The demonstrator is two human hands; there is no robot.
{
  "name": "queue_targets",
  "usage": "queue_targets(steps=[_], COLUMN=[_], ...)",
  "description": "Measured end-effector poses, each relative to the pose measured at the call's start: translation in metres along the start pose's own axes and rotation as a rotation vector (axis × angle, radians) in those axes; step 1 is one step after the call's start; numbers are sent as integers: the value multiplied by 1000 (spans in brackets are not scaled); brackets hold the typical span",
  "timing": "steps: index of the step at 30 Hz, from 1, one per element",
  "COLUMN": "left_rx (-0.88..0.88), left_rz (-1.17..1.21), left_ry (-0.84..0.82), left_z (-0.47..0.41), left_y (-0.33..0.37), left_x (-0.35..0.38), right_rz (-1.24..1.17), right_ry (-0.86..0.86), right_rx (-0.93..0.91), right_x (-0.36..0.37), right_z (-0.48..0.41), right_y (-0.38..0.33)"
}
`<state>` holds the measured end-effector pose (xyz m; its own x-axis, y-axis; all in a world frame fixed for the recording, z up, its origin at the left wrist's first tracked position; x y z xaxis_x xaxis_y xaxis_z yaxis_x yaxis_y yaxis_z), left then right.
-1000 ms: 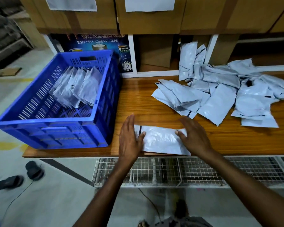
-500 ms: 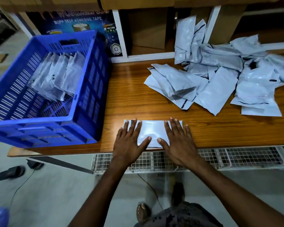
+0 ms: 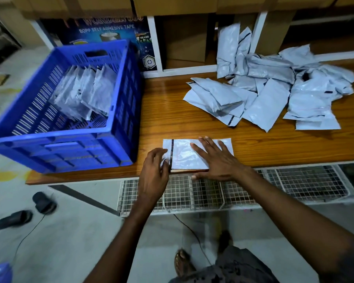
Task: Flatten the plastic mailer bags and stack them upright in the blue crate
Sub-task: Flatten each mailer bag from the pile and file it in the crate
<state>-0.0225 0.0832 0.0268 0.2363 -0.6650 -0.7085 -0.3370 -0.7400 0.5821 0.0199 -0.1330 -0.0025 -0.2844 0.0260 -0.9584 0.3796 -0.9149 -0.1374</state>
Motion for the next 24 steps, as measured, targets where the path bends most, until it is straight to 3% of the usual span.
queue_targets(steps=[6, 9, 13, 19, 24], left_rx=[41, 75, 30, -94, -61], left_rz=[-56, -89, -58, -2, -232], left_ry=[206, 330, 481, 672, 547], left_z=[11, 9, 7, -2, -51], left_y=[29, 50, 62, 38, -7], left_x=[-52, -85, -126, -190, -245], right_rz=[51, -117, -350, -583, -711], right_ry=[80, 145, 365, 589, 684], right_rx=[51, 60, 93, 170, 98], right_x=[12, -4, -53, -135, -212], right_z=[45, 70, 87, 76, 43], right_y=[-4, -12, -30, -55, -117])
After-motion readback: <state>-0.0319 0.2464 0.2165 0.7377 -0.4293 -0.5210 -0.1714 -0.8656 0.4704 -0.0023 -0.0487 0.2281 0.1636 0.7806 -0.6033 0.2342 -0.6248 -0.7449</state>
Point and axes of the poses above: each hand's wrist, its own z-axis away from the middle knuckle, its own x-axis out of the palm, y = z × x, the point moved 7 cm from there along -z, towards the middle knuckle, and after that the axes turned 6 degrees about x, right-handed, at the moved point
